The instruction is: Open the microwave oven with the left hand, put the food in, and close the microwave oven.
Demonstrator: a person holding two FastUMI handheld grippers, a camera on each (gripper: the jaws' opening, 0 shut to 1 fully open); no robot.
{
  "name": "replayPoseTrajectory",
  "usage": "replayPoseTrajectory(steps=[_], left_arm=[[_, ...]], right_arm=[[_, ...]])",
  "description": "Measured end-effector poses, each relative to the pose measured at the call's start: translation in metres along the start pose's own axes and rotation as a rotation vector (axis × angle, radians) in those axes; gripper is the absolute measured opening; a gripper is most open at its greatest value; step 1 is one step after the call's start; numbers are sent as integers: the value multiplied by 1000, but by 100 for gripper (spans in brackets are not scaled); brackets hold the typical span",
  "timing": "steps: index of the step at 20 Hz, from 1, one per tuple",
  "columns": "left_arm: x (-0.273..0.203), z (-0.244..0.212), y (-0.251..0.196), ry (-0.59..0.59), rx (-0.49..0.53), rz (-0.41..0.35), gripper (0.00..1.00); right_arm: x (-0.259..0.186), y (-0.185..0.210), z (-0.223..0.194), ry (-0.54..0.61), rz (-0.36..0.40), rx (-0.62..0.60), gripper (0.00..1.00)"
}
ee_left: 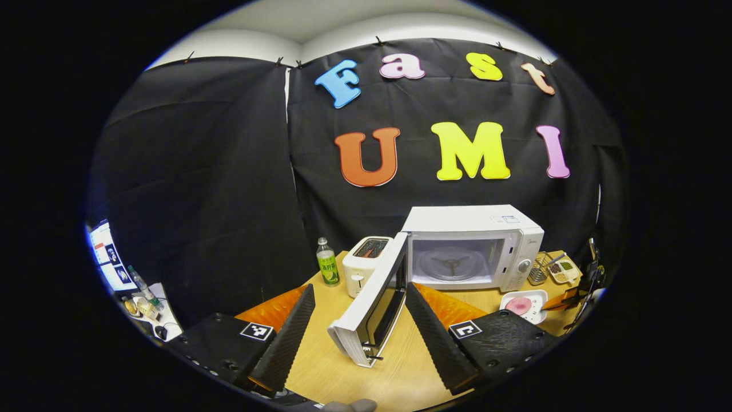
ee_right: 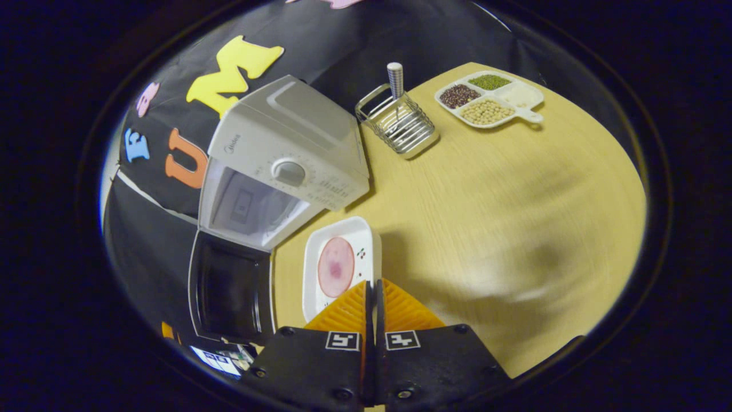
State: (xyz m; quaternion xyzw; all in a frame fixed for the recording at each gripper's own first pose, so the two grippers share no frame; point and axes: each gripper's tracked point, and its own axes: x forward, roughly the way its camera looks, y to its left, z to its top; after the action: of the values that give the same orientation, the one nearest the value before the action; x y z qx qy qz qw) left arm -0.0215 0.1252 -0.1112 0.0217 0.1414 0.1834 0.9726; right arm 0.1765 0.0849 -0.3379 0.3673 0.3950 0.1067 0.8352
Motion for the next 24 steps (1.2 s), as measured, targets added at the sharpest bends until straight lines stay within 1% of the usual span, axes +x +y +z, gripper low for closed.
replayPoseTrajectory(steps=[3, 6, 7, 8, 9, 11, 12, 13, 15, 20, 21, 22, 24], left_arm=[[2, 4, -14, 4, 15, -47, 96], [5, 7, -23, 1, 3, -96, 96], [8, 6, -22, -6, 10, -94, 96], [10, 4, -22, -4, 15, -95, 95], [11, 3, -25, -12, 27, -105, 96], [15, 0, -22, -25, 77, -108, 96], [18, -2, -21, -26, 95, -115, 96], [23, -3, -21, -31, 104, -120, 95], [27, -6, -22, -22, 103, -136, 96], [37, -14, -23, -14, 95, -175, 96], [40, -17, -19, -14, 104, -169, 95], [43, -18, -14, -16, 108, -162, 96], [47, -24, -7, -10, 87, -156, 95]], right_arm=[[1, 39, 0, -137, 58, 49, 4], [20, 79, -15, -205, 111, 108, 4], [30, 91, -22, -221, 124, 123, 3], [43, 102, -26, -235, 137, 137, 0], [55, 112, -28, -254, 140, 154, 4], [73, 131, -24, -324, 147, 199, 4], [82, 140, -18, -368, 147, 220, 0], [92, 149, -14, -409, 144, 251, 3], [108, 167, -11, -446, 149, 334, 3], [150, 192, 0, -533, 112, 393, 3], [160, 195, 1, -542, 107, 399, 0], [172, 197, 2, -550, 106, 402, 3], [195, 200, 7, -545, 108, 420, 3]])
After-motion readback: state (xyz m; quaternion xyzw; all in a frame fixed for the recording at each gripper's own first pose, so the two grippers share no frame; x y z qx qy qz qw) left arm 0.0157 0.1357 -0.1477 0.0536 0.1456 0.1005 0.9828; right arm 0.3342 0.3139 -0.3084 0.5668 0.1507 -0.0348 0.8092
